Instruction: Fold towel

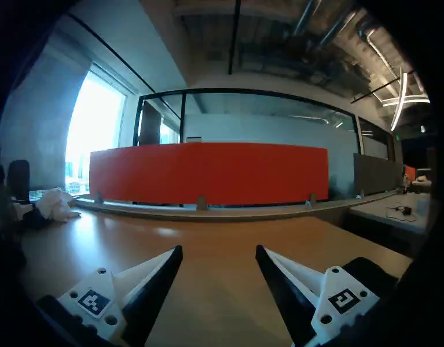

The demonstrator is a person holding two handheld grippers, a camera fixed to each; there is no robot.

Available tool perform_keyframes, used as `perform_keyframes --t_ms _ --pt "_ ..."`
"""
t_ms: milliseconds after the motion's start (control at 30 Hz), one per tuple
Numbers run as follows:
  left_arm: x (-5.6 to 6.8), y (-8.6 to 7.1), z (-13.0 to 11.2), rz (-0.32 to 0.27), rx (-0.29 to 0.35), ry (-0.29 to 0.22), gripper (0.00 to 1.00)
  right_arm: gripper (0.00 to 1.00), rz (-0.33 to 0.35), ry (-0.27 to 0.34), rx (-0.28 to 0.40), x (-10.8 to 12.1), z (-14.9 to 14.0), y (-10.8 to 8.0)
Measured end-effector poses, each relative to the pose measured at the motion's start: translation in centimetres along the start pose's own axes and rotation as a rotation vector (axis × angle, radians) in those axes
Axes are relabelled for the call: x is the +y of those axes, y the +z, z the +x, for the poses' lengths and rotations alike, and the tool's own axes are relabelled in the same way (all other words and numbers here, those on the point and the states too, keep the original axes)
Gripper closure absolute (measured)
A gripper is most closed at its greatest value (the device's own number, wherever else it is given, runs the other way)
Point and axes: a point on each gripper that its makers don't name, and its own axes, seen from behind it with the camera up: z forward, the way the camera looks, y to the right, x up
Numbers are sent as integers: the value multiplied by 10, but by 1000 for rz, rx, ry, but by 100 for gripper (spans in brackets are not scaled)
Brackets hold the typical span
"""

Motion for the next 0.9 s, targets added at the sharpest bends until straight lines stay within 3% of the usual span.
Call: perform_keyframes --t_ms 900 --pt "1 1 1 0 0 0 6 1 0 0 0 0 -1 1"
